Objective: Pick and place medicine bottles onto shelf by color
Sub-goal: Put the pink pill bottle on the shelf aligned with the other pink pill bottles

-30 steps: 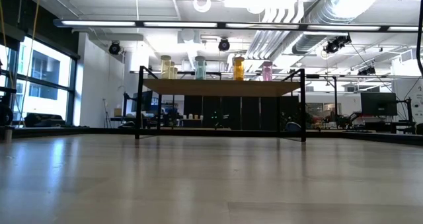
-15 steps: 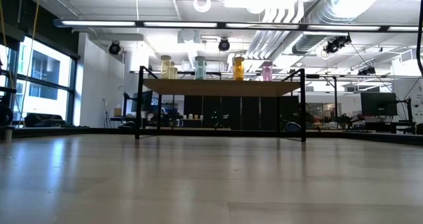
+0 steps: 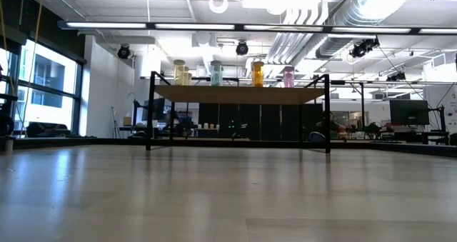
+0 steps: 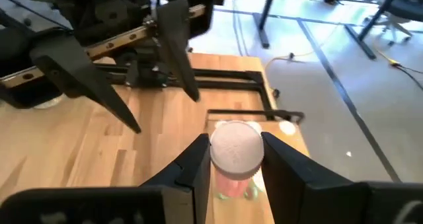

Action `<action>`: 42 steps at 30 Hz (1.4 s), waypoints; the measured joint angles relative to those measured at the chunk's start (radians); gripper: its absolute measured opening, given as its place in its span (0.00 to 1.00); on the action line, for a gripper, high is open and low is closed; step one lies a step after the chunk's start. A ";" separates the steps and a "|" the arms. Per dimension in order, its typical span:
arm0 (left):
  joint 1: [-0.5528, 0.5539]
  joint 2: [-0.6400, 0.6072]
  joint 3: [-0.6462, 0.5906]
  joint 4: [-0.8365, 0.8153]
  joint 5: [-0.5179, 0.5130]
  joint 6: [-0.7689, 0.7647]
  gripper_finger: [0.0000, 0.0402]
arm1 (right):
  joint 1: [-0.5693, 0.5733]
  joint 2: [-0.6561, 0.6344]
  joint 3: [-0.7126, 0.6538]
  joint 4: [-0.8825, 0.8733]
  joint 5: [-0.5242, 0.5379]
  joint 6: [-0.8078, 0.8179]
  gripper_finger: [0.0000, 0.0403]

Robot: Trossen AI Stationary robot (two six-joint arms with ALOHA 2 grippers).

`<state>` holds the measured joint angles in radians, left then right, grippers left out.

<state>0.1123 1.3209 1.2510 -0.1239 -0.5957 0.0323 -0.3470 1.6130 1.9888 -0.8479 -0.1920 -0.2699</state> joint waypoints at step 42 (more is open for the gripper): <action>0.006 -0.026 0.000 -0.014 -0.071 0.076 0.54 | -0.128 -0.475 -1.128 0.552 0.166 0.245 0.24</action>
<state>0.1184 1.2945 1.2507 -0.1375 -0.6670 0.1081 -0.4751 1.1378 0.8608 -0.2957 -0.0256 -0.0254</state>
